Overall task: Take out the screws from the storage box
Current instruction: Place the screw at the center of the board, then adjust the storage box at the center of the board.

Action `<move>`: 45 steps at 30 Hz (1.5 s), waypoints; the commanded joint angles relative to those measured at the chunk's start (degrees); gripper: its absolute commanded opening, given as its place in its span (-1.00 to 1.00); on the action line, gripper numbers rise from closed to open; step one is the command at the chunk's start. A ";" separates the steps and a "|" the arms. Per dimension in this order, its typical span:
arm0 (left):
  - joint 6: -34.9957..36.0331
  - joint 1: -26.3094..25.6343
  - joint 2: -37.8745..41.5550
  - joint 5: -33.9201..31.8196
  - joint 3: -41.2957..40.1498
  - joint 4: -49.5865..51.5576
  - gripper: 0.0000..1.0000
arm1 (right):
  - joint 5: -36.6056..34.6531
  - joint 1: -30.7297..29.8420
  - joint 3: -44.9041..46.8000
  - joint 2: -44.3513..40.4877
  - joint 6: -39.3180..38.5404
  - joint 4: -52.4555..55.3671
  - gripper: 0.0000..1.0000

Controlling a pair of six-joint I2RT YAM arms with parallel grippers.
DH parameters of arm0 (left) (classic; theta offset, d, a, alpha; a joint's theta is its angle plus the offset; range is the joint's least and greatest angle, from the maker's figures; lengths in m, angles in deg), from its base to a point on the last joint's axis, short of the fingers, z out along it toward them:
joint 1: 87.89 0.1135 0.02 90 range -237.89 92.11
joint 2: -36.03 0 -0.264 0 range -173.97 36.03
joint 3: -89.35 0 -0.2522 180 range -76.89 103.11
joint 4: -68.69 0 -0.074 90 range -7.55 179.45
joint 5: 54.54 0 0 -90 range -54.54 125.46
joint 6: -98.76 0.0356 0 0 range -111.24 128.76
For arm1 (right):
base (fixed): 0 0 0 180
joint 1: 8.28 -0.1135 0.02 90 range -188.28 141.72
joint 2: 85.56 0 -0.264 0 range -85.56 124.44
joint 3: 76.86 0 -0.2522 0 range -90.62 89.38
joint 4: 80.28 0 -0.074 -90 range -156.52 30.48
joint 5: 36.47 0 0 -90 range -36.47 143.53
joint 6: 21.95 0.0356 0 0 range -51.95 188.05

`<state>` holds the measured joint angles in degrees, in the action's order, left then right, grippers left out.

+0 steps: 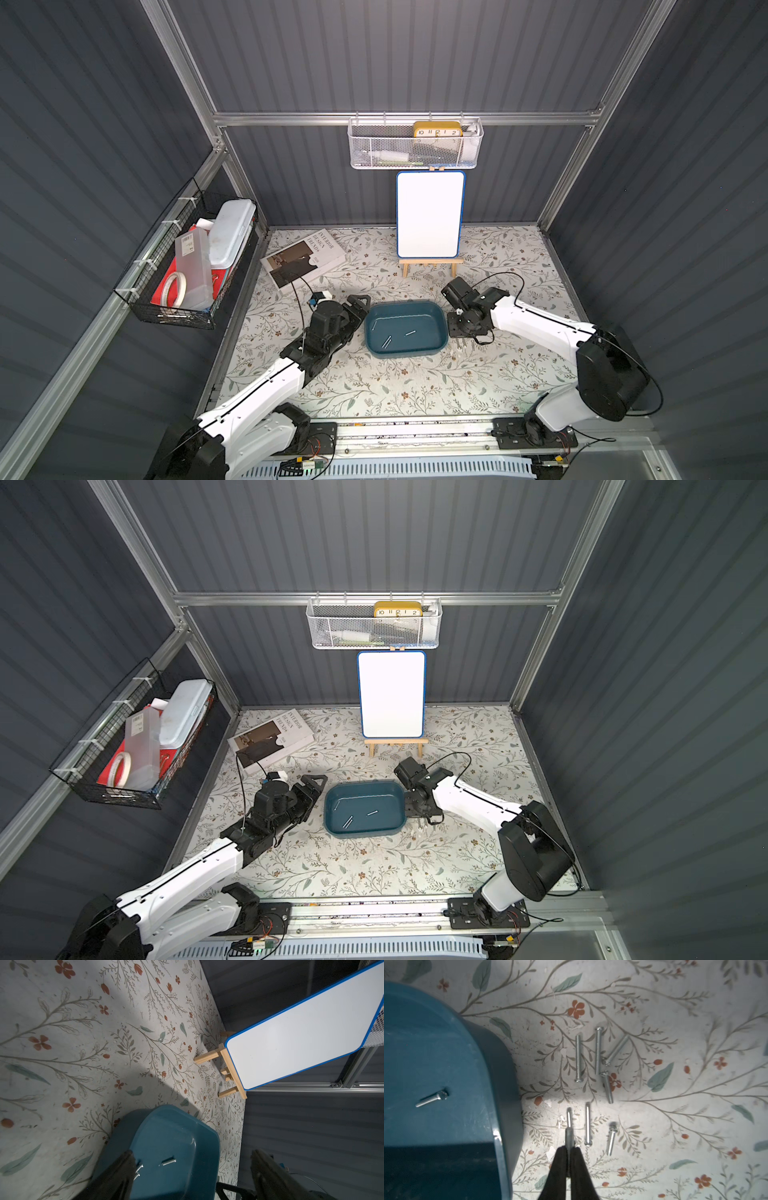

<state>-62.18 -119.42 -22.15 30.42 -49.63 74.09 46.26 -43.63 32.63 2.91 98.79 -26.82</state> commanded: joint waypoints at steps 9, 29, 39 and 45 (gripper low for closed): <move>1.77 -0.07 -1.65 2.15 1.22 -3.58 0.82 | 2.60 0.00 0.58 6.04 -2.40 -3.43 -0.85; 4.25 -0.11 -7.93 5.03 1.71 -6.15 0.81 | 4.36 0.02 0.95 5.43 -3.19 -2.94 -0.50; 9.06 -0.08 -15.88 5.66 3.96 -5.26 0.67 | 0.35 0.08 3.57 -7.90 -2.18 -5.47 -0.50; 10.05 -0.11 -19.21 2.78 5.77 -0.33 0.63 | -1.39 0.11 3.90 -9.71 -1.78 -3.93 -0.51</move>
<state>-54.35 -119.46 -40.35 35.23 -44.97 69.00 46.74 -43.63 35.49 -6.47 96.30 -32.17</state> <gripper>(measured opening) 0.816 0.247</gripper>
